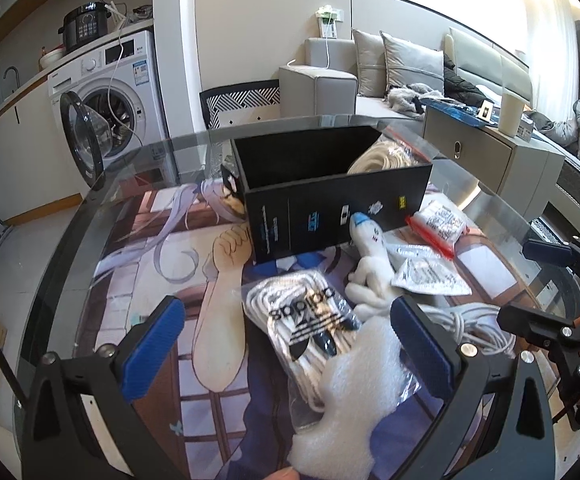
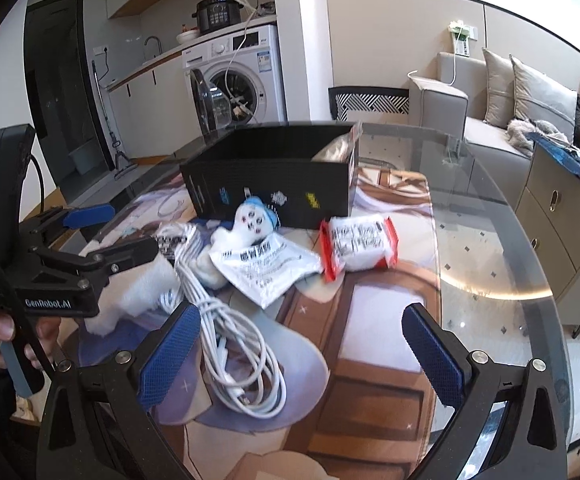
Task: Organize soft objects
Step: 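Move both tools back toward the remaining pile of items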
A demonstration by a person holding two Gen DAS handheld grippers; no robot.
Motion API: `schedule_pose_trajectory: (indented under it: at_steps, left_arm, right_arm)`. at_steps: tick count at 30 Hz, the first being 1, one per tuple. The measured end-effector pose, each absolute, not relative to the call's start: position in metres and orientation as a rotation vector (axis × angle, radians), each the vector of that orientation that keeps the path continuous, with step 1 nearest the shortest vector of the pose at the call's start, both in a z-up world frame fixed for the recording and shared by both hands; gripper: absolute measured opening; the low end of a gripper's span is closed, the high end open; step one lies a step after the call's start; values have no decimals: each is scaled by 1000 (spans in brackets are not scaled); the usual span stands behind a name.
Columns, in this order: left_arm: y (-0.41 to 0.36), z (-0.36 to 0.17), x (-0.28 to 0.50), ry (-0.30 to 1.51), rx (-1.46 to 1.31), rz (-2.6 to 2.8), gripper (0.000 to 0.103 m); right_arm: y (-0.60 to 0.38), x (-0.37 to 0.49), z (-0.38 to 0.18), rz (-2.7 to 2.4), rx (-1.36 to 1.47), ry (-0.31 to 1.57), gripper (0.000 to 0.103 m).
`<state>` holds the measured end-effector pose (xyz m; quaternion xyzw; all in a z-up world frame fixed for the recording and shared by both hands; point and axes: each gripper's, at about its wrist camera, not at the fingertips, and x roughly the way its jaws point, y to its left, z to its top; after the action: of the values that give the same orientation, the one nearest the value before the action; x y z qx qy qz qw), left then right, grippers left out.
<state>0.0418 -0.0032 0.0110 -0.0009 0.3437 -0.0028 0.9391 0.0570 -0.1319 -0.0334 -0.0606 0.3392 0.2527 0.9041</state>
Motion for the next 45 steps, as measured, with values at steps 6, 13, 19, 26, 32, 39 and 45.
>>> schedule_pose_trajectory:
  at_steps: [6, 13, 19, 26, 32, 39, 45]
  left_arm:
    - [0, 3, 38, 720, -13, -8, 103]
    - [3, 3, 38, 726, -27, -18, 103]
    - [0, 2, 37, 735, -25, -41, 103]
    - [-3, 2, 35, 737, -9, -50, 103]
    - [-1, 1, 31, 742, -3, -58, 103]
    - [-3, 1, 28, 744, 13, -64, 103]
    - [-6, 0, 27, 757, 26, -91, 103]
  right_arm:
    - [-125, 58, -45, 541, -146, 738, 102]
    - [-113, 55, -54, 582, -192, 757, 102]
    - [-106, 57, -61, 579, -184, 775, 102]
    - [-91, 61, -65, 583, -200, 789, 102]
    - [-82, 63, -68, 577, -212, 793, 102]
    - [-80, 67, -69, 558, -216, 798, 102]
    - [-81, 72, -70, 530, -208, 811, 102]
